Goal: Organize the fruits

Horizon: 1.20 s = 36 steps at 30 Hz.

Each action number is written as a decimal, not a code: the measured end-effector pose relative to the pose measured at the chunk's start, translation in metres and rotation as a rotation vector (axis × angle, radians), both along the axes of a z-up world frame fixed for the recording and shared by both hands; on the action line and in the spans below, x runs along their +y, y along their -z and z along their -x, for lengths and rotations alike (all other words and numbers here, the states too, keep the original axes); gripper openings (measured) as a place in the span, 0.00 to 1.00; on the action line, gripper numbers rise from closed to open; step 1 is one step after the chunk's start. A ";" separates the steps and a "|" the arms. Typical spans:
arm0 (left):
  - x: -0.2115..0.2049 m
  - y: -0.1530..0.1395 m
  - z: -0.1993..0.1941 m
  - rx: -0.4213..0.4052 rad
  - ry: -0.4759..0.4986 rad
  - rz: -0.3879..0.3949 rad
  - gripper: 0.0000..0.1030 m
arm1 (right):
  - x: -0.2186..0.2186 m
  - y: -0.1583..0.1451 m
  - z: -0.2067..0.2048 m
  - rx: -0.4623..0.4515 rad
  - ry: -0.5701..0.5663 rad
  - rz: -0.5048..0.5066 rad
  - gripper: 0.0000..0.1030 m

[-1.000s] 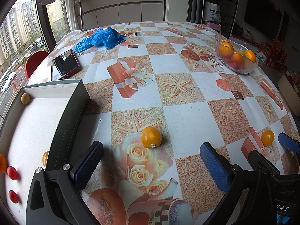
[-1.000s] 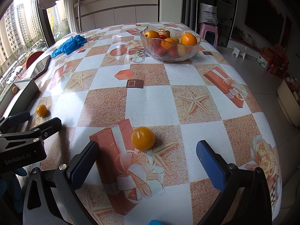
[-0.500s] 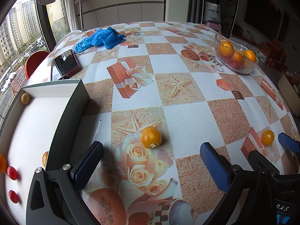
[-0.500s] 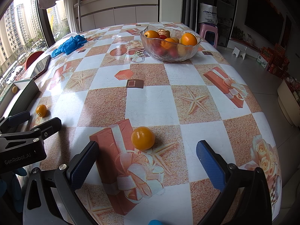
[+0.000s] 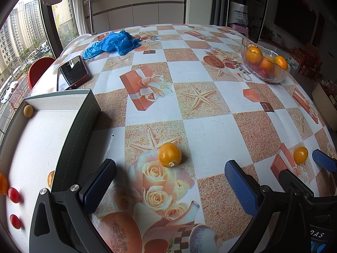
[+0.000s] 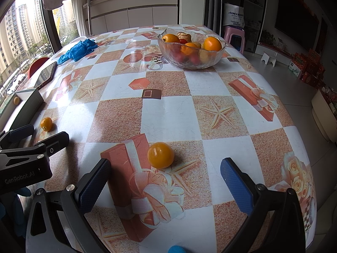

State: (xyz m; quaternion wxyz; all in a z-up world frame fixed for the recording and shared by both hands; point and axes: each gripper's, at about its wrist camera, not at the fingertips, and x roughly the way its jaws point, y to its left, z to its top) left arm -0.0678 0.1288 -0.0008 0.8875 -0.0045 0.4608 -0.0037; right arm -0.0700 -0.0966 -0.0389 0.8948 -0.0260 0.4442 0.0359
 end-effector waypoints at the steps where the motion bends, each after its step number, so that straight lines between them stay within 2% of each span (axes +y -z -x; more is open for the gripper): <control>1: 0.000 0.000 0.000 0.000 -0.001 0.000 1.00 | 0.000 0.000 0.000 0.000 0.000 0.000 1.00; 6: 0.000 0.000 -0.004 0.002 -0.011 -0.004 1.00 | -0.001 0.000 0.000 0.001 -0.009 -0.007 1.00; 10: -0.001 0.000 -0.006 0.002 -0.015 -0.005 1.00 | -0.016 -0.004 0.004 0.010 -0.081 -0.076 1.00; 13: -0.001 0.000 -0.006 0.002 -0.015 -0.005 1.00 | -0.039 -0.004 0.011 0.000 -0.047 -0.066 1.00; 17: -0.001 0.000 -0.005 0.002 -0.015 -0.005 1.00 | -0.057 -0.006 0.014 -0.011 -0.008 -0.120 1.00; 21: -0.001 0.000 -0.005 0.002 -0.015 -0.005 1.00 | -0.039 -0.003 0.007 0.012 0.001 -0.029 1.00; 28: -0.001 0.000 -0.005 0.002 -0.015 -0.004 1.00 | -0.002 -0.002 -0.009 0.019 -0.081 0.007 0.97; 29: -0.001 0.000 -0.006 0.002 -0.014 -0.004 1.00 | 0.000 -0.003 -0.009 0.011 -0.090 0.002 0.91; 30: -0.001 0.000 -0.006 0.002 -0.014 -0.005 1.00 | 0.000 -0.005 -0.007 -0.001 -0.094 0.004 0.78; 31: -0.001 -0.001 -0.006 0.002 -0.014 -0.005 1.00 | 0.000 -0.007 -0.006 -0.009 -0.102 0.000 0.70; 32: -0.001 -0.001 -0.006 0.002 -0.014 -0.005 1.00 | -0.001 -0.009 -0.005 -0.015 -0.108 -0.009 0.49; 33: -0.001 -0.001 -0.006 0.003 -0.014 -0.006 1.00 | -0.003 -0.010 -0.004 -0.019 -0.114 -0.025 0.24; 36: -0.001 -0.001 -0.006 0.005 -0.014 -0.005 1.00 | -0.017 -0.009 0.001 -0.037 -0.104 -0.134 0.22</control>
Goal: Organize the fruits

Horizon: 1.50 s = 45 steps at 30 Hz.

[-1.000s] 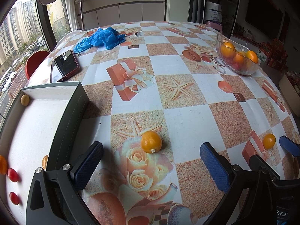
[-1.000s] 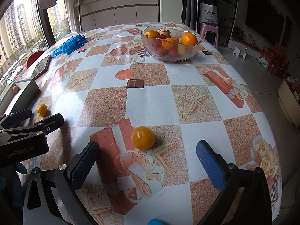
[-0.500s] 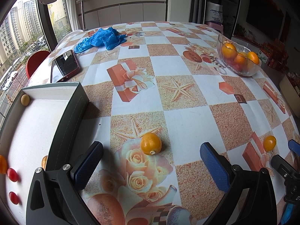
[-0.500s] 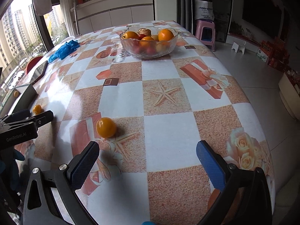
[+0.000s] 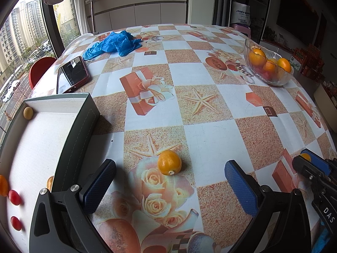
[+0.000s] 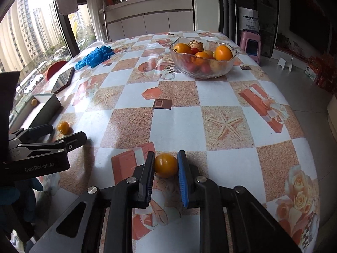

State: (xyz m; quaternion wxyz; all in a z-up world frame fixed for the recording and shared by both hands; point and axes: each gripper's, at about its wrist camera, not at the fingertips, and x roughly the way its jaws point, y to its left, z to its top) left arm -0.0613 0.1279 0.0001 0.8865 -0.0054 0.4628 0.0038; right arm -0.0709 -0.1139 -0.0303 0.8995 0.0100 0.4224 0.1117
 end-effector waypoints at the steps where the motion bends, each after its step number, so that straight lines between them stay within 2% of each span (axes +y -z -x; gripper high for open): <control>1: 0.000 0.000 0.000 0.002 0.001 0.000 1.00 | -0.004 0.001 0.003 -0.010 0.003 -0.022 0.22; 2: 0.000 -0.001 -0.001 0.000 -0.001 0.002 0.97 | -0.005 0.001 0.005 -0.016 0.004 -0.034 0.22; 4: -0.001 -0.004 0.000 -0.016 0.003 0.004 0.80 | -0.003 0.001 0.007 -0.022 0.003 -0.019 0.23; 5: -0.001 -0.006 -0.001 -0.016 0.011 0.005 0.77 | 0.000 0.001 0.007 -0.024 0.003 -0.004 0.23; 7: -0.003 -0.008 -0.003 -0.020 0.028 0.004 0.55 | 0.002 0.001 0.007 -0.026 0.002 0.017 0.23; 8: -0.004 -0.010 -0.003 -0.020 0.037 0.005 0.49 | 0.003 0.001 0.007 -0.026 0.002 0.019 0.23; 10: -0.005 -0.011 -0.002 -0.018 0.055 0.009 0.27 | 0.001 0.001 0.007 -0.026 0.002 0.012 0.23; 12: -0.008 -0.011 0.000 -0.016 0.071 0.011 0.21 | 0.000 0.001 0.007 -0.025 0.002 0.005 0.23; 16: -0.013 -0.012 0.009 -0.010 0.098 0.009 0.20 | 0.000 0.001 0.007 -0.025 0.002 0.008 0.23; 25: -0.018 -0.019 0.037 -0.002 0.139 0.073 0.20 | 0.006 0.000 0.012 -0.010 -0.010 0.040 0.23; 27: -0.018 -0.024 0.043 -0.019 0.153 0.071 0.20 | 0.005 -0.002 0.015 0.012 -0.010 0.015 0.23; 33: -0.005 -0.049 0.055 -0.066 0.152 0.142 0.20 | 0.012 -0.013 0.020 0.050 -0.021 -0.063 0.23; 40: 0.034 -0.079 0.071 -0.164 0.082 0.168 0.20 | 0.046 -0.044 0.020 0.025 -0.085 -0.100 0.23; 45: 0.080 -0.084 0.080 -0.180 -0.017 0.166 0.20 | 0.088 -0.057 0.022 0.033 -0.168 -0.119 0.23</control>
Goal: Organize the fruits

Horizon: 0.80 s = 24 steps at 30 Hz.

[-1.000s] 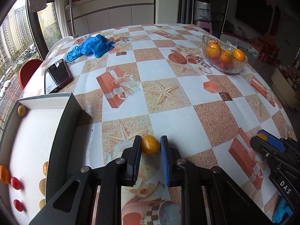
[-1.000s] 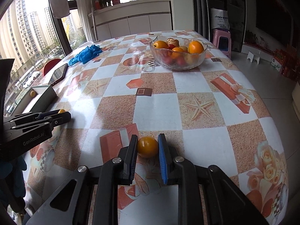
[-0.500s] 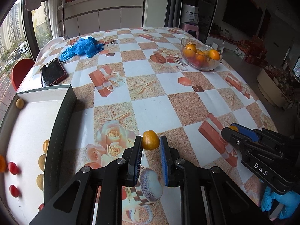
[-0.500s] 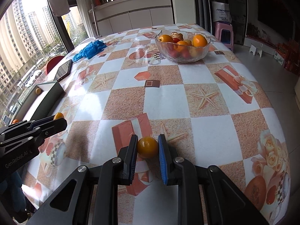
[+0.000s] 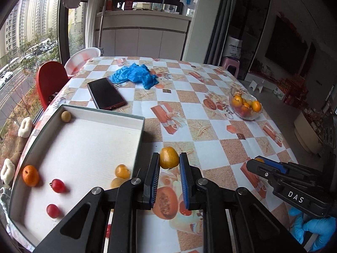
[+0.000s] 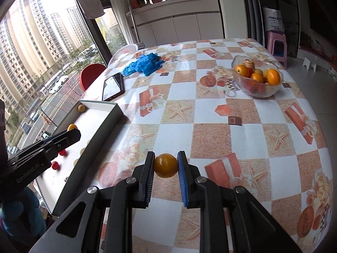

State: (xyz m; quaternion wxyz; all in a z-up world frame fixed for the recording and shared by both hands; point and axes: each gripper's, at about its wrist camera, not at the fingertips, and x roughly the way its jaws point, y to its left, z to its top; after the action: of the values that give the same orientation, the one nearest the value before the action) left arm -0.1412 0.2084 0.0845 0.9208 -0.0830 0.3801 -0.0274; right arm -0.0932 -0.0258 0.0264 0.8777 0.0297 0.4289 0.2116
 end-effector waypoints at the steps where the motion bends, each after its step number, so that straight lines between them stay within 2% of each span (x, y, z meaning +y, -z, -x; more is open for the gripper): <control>1: 0.009 0.001 0.002 0.002 -0.023 -0.006 0.20 | 0.010 -0.001 0.001 0.003 -0.019 -0.001 0.23; 12: 0.091 0.025 0.020 0.051 -0.213 -0.031 0.20 | 0.124 -0.005 0.005 0.029 -0.233 0.033 0.23; 18: 0.111 0.040 0.023 0.089 -0.249 -0.021 0.20 | 0.167 0.001 0.007 0.048 -0.304 0.063 0.23; 24: 0.119 0.050 0.023 0.115 -0.255 -0.013 0.20 | 0.185 0.011 0.001 0.079 -0.317 0.081 0.23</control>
State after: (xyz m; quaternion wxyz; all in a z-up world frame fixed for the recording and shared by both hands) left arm -0.1637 0.3276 0.0341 0.8941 -0.1259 0.4185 0.0973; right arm -0.0941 0.1594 0.0157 0.8164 -0.0652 0.4704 0.3285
